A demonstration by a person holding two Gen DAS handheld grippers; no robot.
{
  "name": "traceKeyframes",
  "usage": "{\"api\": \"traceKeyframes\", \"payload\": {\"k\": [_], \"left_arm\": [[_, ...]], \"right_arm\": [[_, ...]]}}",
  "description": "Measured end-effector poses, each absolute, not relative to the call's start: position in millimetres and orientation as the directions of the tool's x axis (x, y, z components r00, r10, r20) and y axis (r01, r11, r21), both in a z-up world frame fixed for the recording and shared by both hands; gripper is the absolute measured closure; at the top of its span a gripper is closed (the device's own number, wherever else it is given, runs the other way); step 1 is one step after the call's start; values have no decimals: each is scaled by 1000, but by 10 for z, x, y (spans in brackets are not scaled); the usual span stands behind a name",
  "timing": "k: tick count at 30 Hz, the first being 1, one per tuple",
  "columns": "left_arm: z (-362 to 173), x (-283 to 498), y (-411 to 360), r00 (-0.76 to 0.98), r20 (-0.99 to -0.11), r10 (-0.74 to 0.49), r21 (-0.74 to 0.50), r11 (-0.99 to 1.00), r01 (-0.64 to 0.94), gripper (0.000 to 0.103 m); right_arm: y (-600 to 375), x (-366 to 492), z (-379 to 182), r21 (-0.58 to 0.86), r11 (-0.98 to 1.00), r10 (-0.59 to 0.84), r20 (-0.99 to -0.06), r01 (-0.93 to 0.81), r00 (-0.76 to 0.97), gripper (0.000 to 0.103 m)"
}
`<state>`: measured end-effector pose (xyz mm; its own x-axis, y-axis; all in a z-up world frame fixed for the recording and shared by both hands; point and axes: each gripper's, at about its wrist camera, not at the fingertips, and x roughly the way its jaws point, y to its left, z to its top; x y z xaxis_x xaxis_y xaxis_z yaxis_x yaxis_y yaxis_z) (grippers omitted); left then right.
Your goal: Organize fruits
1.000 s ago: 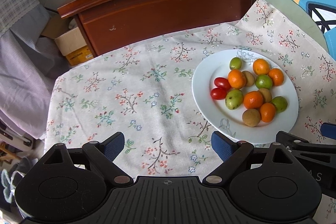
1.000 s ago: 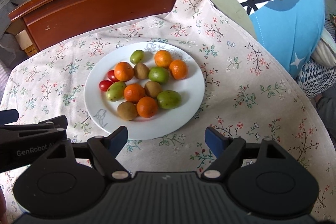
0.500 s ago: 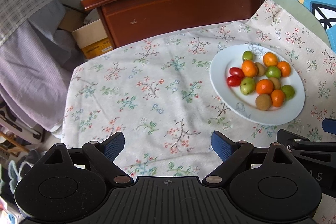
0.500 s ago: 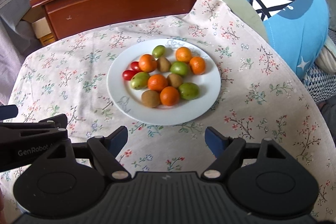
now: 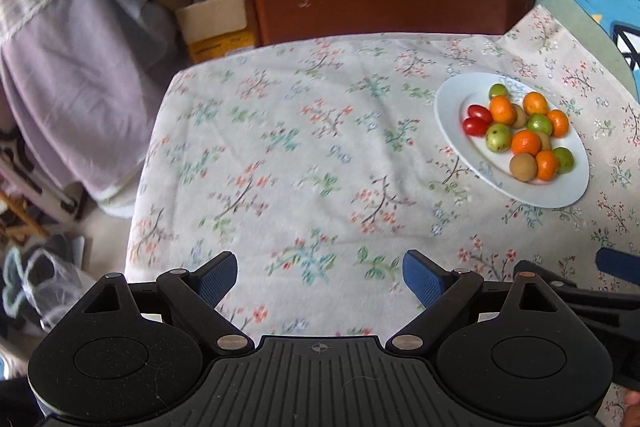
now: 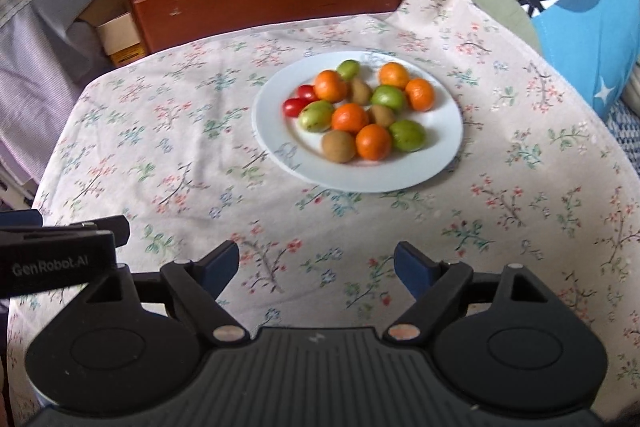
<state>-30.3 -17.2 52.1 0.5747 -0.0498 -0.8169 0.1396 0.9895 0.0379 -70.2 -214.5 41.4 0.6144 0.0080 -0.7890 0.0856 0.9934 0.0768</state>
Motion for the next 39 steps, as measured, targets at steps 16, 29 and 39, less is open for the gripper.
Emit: {"api": "traceKeyframes", "payload": {"k": [16,29,39], "left_arm": [[550,-433,228,579,-813,-52,-23,998,58,12],[511,-424,256,572,-819,-41,-17,999,46,12],[504,-423,246,573,-819,-42,-15,998,53,12]], "right_arm": [[-1852,-698,-26,80,994,106,-729,-70,677,11],[-1701,-569,-171,5,997,59,-661,-74,748,1],[-1676,-511,-197,8,997,60,-642,-72,764,0]]}}
